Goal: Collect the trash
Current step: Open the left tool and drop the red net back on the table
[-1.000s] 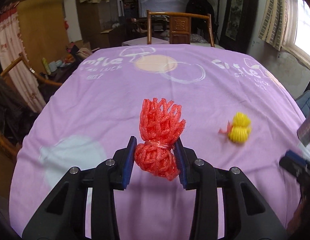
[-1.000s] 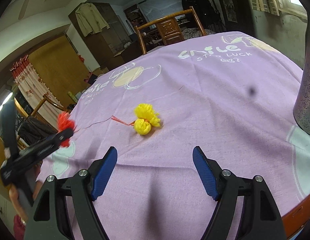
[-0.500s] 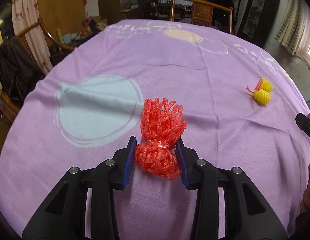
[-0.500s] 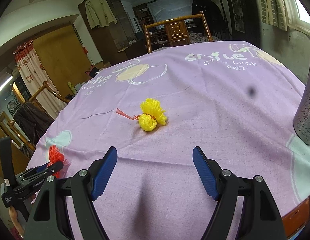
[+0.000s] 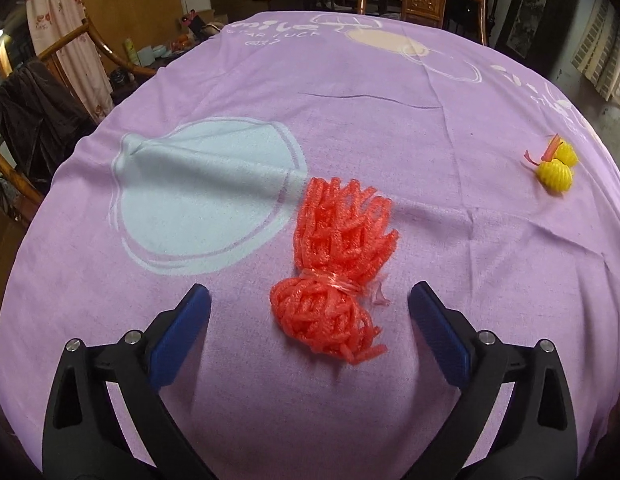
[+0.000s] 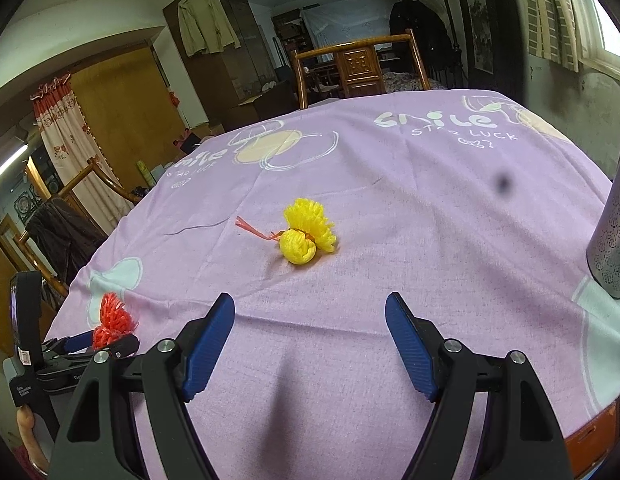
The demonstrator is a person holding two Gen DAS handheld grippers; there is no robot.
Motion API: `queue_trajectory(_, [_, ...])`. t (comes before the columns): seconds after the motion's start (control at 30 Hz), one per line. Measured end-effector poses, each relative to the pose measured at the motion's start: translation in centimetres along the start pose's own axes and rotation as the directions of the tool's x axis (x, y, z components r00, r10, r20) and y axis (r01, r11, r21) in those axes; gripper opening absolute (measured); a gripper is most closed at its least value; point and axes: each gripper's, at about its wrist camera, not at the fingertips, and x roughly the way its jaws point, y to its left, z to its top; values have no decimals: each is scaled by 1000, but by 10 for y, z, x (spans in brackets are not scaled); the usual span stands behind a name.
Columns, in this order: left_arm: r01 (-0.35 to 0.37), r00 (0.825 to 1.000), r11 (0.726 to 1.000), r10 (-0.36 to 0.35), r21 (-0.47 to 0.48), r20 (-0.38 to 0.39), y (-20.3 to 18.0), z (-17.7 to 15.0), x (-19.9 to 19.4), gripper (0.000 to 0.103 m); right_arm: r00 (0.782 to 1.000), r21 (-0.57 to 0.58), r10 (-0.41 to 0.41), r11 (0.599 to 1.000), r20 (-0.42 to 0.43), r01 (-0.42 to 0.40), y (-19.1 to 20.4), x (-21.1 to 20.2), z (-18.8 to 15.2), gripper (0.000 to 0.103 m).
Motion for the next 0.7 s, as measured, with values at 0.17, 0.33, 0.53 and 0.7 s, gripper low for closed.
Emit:
queue_trajectory(0.17, [25, 997, 999, -23, -25, 79, 6, -1, -20, 96, 999, 39, 30, 999, 16, -31, 10, -1, 15, 77])
queue_trajectory(0.33, [-9, 995, 1000, 11, -28, 104, 5, -1, -25, 96, 999, 82, 40, 996, 14, -41, 23, 16, 45, 79])
queue_trajectory(0.53, [-3, 994, 1000, 5, -15, 110, 3, 1, -25, 96, 999, 122, -13, 992, -37, 17, 19, 58, 55, 79])
queue_trajectory(0.7, [11, 996, 1000, -9, -14, 93, 3, 3, -23, 96, 994, 149, -8, 988, -106, 24, 8, 90, 51, 79])
